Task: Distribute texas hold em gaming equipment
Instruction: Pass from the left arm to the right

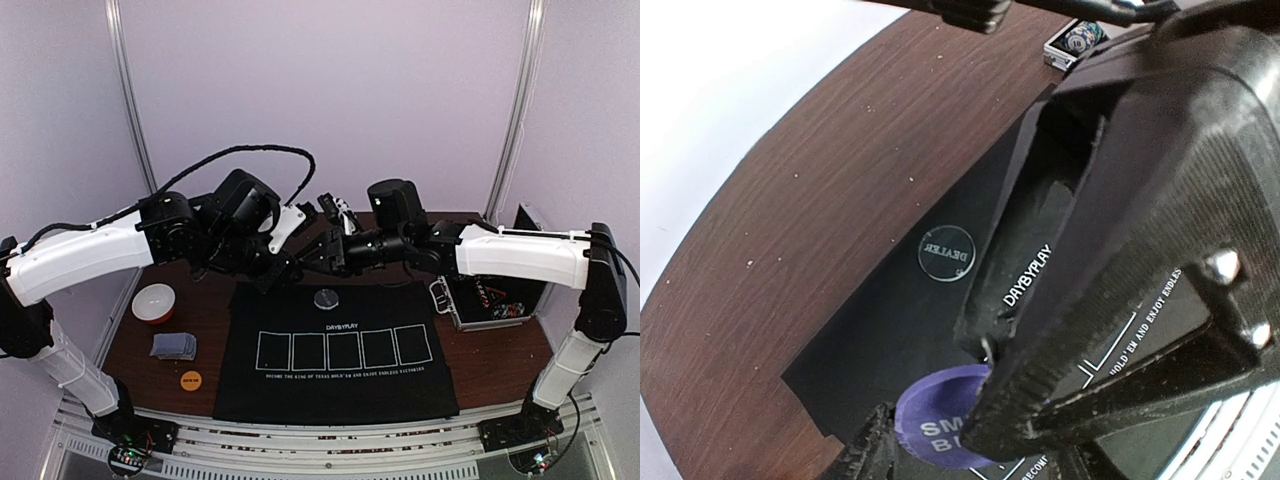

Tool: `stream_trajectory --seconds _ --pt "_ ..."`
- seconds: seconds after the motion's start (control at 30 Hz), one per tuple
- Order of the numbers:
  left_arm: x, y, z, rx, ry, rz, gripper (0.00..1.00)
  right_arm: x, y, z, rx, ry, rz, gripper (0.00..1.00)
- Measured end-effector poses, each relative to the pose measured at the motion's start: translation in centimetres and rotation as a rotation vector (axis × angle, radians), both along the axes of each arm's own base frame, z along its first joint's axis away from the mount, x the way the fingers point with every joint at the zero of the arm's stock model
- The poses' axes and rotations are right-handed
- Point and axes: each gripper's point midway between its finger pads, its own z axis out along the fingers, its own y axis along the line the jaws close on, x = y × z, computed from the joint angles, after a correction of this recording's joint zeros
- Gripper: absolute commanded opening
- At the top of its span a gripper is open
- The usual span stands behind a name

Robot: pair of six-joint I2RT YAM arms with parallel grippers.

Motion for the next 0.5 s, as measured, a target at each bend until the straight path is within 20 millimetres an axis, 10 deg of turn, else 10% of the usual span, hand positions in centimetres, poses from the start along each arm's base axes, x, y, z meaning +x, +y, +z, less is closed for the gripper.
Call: stream_trajectory --seconds 0.37,0.5 --pt "0.28 0.34 -0.02 0.013 -0.013 0.017 0.27 -0.25 0.54 -0.26 0.0 0.013 0.023 0.0" --pt "0.26 0.36 -0.04 0.014 -0.012 0.017 0.53 -0.22 0.53 -0.21 -0.013 0.0 0.027 0.0"
